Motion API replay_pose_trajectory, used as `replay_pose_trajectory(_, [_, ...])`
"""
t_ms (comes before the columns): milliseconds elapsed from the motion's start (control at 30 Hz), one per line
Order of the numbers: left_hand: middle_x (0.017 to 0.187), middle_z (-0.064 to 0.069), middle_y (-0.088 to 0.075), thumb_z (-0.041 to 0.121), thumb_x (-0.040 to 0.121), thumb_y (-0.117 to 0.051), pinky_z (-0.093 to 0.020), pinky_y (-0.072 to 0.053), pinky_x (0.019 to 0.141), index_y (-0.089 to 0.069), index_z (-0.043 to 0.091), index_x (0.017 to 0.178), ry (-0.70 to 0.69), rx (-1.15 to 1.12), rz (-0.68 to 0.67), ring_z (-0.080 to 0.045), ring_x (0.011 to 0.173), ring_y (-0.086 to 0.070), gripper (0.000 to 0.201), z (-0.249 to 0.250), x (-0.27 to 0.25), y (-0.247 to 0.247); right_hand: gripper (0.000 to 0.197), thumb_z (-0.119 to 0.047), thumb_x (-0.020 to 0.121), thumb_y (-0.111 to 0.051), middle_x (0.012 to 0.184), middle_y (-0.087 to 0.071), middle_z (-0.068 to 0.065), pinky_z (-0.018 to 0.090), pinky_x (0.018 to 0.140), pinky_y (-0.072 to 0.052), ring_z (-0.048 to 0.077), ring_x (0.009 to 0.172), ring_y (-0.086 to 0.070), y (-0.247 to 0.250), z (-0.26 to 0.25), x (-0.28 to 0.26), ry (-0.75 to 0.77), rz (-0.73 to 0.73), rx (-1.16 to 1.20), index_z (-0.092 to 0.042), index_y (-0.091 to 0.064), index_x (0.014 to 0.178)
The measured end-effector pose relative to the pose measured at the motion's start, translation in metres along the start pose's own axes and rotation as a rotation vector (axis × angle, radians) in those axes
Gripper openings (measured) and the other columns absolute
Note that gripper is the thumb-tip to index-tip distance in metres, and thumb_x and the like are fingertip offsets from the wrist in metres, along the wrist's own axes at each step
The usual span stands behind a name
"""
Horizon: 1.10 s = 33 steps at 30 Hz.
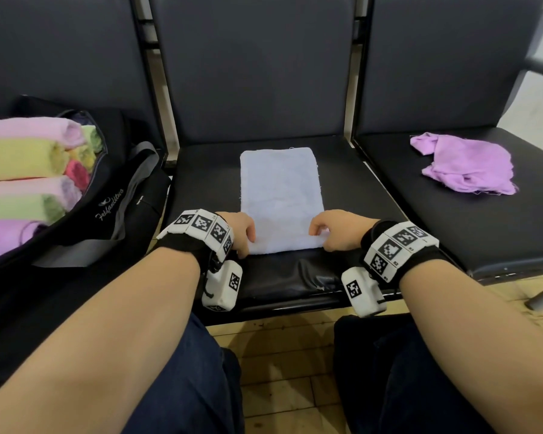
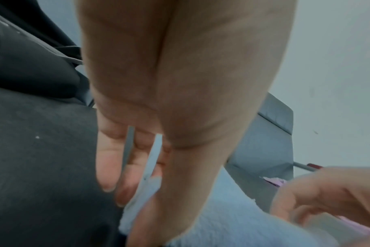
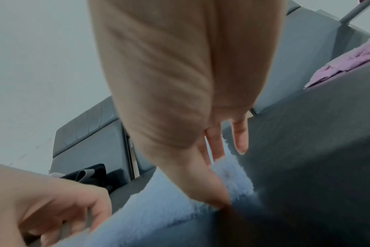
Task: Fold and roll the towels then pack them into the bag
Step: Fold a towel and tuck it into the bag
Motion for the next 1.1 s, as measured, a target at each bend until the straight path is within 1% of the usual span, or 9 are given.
replay_pose_trajectory(67, [0.125, 0.0, -0.048, 0.01, 0.078, -0.07, -0.029, -0.045, 0.085, -0.053, 0.018, 0.12, -0.021, 0.042, 0.008, -0.023, 0.109, -0.056, 0.046, 0.003, 0.002, -0.003, 0.035, 0.001, 0.082, -0.056, 0.118, -0.057, 0.003, 0.024, 0.087, -0.043, 0.022, 0.11, -0.053, -0.001, -0.002, 0.0, 0.023, 0.018, -0.005, -0.014, -0.059, 0.113])
replay_pose_trajectory(200, [0.123, -0.007, -0.054, 0.008, 0.082, -0.063, -0.028, -0.042, 0.082, -0.054, 0.014, 0.117, -0.05, 0.026, 0.07, -0.025, 0.108, -0.054, 0.037, 0.002, 0.004, -0.002, 0.028, 0.001, 0.087, -0.047, 0.108, -0.061, 0.007, 0.021, 0.075, -0.036, 0.017, 0.092, -0.05, 0.0, -0.006, 0.0, 0.059, 0.058, 0.003, -0.008, -0.062, 0.109])
replay_pose_trajectory(333, [0.119, -0.006, -0.058, 0.015, 0.087, -0.059, -0.029, -0.044, 0.083, -0.06, 0.013, 0.114, -0.036, -0.03, 0.098, -0.023, 0.105, -0.055, 0.027, -0.002, 0.002, 0.004, 0.025, -0.001, 0.088, -0.047, 0.101, -0.055, 0.001, 0.028, 0.084, -0.038, 0.019, 0.097, -0.051, 0.002, 0.002, 0.005, -0.006, 0.051, 0.045, -0.013, -0.062, 0.104])
replay_pose_trajectory(467, [0.116, -0.005, -0.062, 0.021, 0.092, -0.055, -0.032, -0.046, 0.09, -0.063, 0.011, 0.117, 0.0, -0.059, 0.051, -0.023, 0.106, -0.058, 0.028, -0.006, 0.0, 0.006, 0.034, 0.002, 0.091, -0.038, 0.109, -0.053, 0.003, 0.025, 0.082, -0.036, 0.019, 0.101, -0.049, 0.001, 0.003, 0.004, -0.008, 0.005, 0.132, -0.008, -0.058, 0.117])
replay_pose_trajectory(633, [0.075, -0.008, -0.061, 0.016, 0.096, -0.047, -0.022, -0.05, 0.057, -0.055, 0.006, 0.104, 0.148, -0.517, -0.068, -0.018, 0.068, -0.061, 0.016, -0.015, 0.007, -0.001, 0.033, -0.003, 0.093, -0.036, 0.113, -0.054, 0.006, 0.026, 0.084, -0.038, 0.019, 0.101, -0.049, 0.0, 0.011, 0.006, -0.092, -0.001, 0.255, -0.017, -0.055, 0.115])
replay_pose_trajectory(733, [0.073, -0.009, -0.059, 0.018, 0.096, -0.048, -0.023, -0.049, 0.056, -0.053, 0.006, 0.102, 0.178, -0.581, -0.082, -0.017, 0.063, -0.059, 0.015, -0.014, 0.009, -0.005, 0.027, -0.013, 0.094, -0.044, 0.107, -0.054, 0.005, 0.029, 0.081, -0.041, 0.02, 0.094, -0.051, 0.0, 0.014, 0.009, -0.161, 0.042, 0.251, -0.012, -0.052, 0.119])
replay_pose_trajectory(867, [0.079, -0.005, -0.06, 0.02, 0.089, -0.059, -0.029, -0.052, 0.071, -0.063, 0.008, 0.094, 0.085, -0.36, 0.009, -0.02, 0.073, -0.059, 0.014, -0.016, 0.014, -0.002, 0.019, -0.01, 0.086, -0.057, 0.108, -0.051, 0.005, 0.032, 0.083, -0.044, 0.023, 0.095, -0.05, 0.005, 0.014, 0.012, -0.11, 0.162, 0.141, -0.013, -0.056, 0.105])
replay_pose_trajectory(1000, [0.08, 0.006, -0.055, 0.001, 0.081, -0.062, -0.019, -0.041, 0.061, -0.063, 0.017, 0.085, -0.095, -0.33, 0.128, -0.014, 0.074, -0.052, 0.017, -0.009, 0.011, 0.008, 0.029, 0.005, 0.08, -0.049, 0.088, -0.058, -0.004, 0.019, 0.064, -0.042, 0.016, 0.079, -0.053, 0.01, 0.002, 0.008, 0.004, 0.147, 0.162, -0.015, -0.068, 0.089])
replay_pose_trajectory(1100, [0.082, 0.008, -0.06, 0.001, 0.084, -0.055, -0.016, -0.039, 0.064, -0.07, 0.02, 0.086, -0.156, -0.292, 0.085, -0.004, 0.067, -0.05, 0.024, -0.002, 0.008, 0.007, 0.023, -0.003, 0.083, -0.054, 0.08, -0.062, -0.011, 0.02, 0.07, -0.047, 0.01, 0.079, -0.057, 0.014, 0.0, 0.003, -0.054, 0.113, 0.202, -0.012, -0.074, 0.093])
Point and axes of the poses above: each hand's wrist, its own x-axis towards the middle knuckle, its own y-axis out of the back of the hand, z = x × y, the point moved 4 cm from there along x, towards the middle knuckle
